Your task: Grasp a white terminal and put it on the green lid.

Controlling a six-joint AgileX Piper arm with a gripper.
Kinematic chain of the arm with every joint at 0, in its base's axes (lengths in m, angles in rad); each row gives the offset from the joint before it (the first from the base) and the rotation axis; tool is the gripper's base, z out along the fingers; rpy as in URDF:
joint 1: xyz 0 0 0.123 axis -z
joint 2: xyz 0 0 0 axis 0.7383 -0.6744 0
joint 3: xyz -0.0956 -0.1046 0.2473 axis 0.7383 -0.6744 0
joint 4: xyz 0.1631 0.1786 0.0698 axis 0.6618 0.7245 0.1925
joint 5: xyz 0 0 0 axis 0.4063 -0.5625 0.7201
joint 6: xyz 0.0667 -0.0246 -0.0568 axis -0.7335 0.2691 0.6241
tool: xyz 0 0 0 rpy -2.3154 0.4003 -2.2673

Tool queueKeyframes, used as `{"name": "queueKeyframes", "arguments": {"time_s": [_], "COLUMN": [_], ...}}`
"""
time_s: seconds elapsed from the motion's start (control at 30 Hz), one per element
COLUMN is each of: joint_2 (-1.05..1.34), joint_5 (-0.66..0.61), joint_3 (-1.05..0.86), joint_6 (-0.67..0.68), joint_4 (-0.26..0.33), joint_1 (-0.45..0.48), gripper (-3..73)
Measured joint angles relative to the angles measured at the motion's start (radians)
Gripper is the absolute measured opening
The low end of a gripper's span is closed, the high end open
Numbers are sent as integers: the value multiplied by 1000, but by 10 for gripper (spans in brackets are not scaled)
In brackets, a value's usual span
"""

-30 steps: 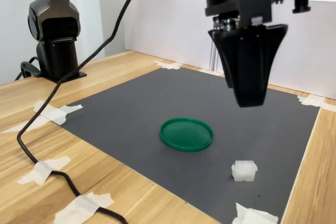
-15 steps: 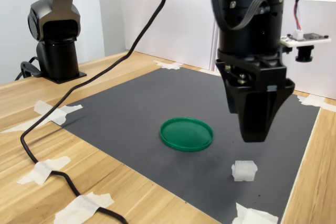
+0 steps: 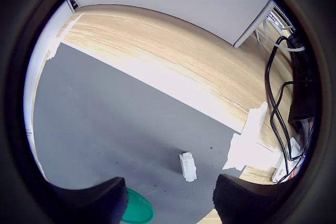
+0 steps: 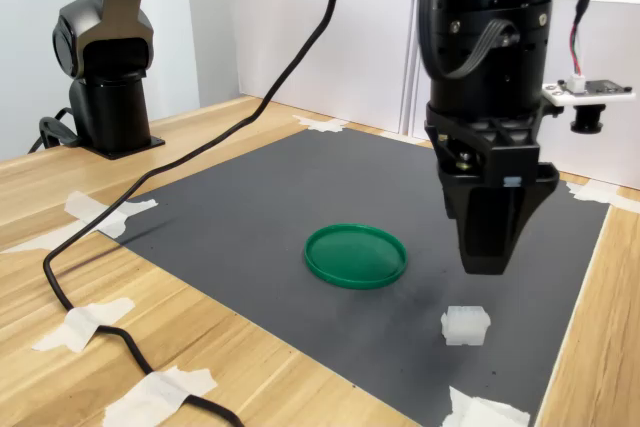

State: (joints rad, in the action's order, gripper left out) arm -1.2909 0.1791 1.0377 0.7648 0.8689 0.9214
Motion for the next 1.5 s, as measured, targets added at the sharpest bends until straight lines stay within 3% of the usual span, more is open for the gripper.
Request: {"name": "queueKeyframes", "arguments": {"time_s": [0.23, 0.47, 1.5], "joint_2": [-35, -40, -68], "joint_5": [0, 0, 5], "joint_3": [0, 0, 0], "joint_6": [-13, -30, -30], "joint_4": [0, -45, -45], "joint_1": [-14, -19, -19], "gripper": [696, 672, 663]}}
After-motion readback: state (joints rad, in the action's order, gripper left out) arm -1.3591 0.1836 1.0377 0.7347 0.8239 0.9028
